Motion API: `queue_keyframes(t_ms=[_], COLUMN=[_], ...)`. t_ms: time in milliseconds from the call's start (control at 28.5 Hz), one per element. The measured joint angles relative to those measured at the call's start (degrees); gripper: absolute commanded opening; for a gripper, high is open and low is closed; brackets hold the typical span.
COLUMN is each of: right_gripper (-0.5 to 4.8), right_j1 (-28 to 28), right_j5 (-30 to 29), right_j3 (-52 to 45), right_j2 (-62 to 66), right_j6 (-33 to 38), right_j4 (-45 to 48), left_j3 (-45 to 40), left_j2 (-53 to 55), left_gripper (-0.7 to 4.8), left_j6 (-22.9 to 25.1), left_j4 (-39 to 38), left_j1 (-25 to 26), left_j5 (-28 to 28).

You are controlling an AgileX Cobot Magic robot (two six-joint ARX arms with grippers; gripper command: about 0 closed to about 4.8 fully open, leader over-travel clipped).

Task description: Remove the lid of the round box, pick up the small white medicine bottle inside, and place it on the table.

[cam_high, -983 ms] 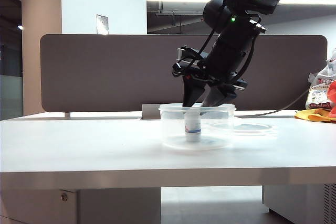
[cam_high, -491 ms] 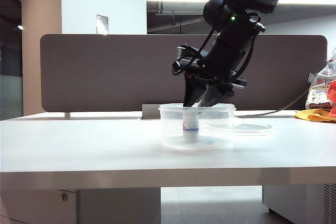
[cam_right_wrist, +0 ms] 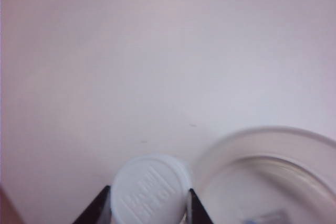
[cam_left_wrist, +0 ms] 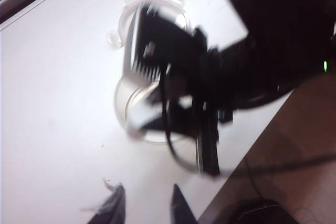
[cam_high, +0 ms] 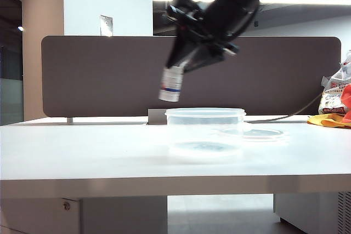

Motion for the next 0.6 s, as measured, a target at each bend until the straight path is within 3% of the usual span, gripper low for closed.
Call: queue_keyframes(t_ms=[105,281,597], right_gripper=[1.10,1.07,1.08], right_j1=[4.5,7.9,8.3], right_j5=[0.0,3.7,4.0], right_j3=[0.0,0.0,-0.3], right_j2=[0.0,0.2,7.6], right_j6=[-0.4,-2.1,-2.2], right_j4=[0.0,-0.1,-6.0], left_j3=[0.0,0.0,0.0], left_j2=[0.0,0.0,0.0], left_gripper=[1.15,1.15,1.15], left_j6=[0.2,0.6,1.6], left_j4=[0.0,-1.3,-2.2], left_j1=[0.0,0.0,0.0], left_j5=[-0.7,-3.5,-3.8])
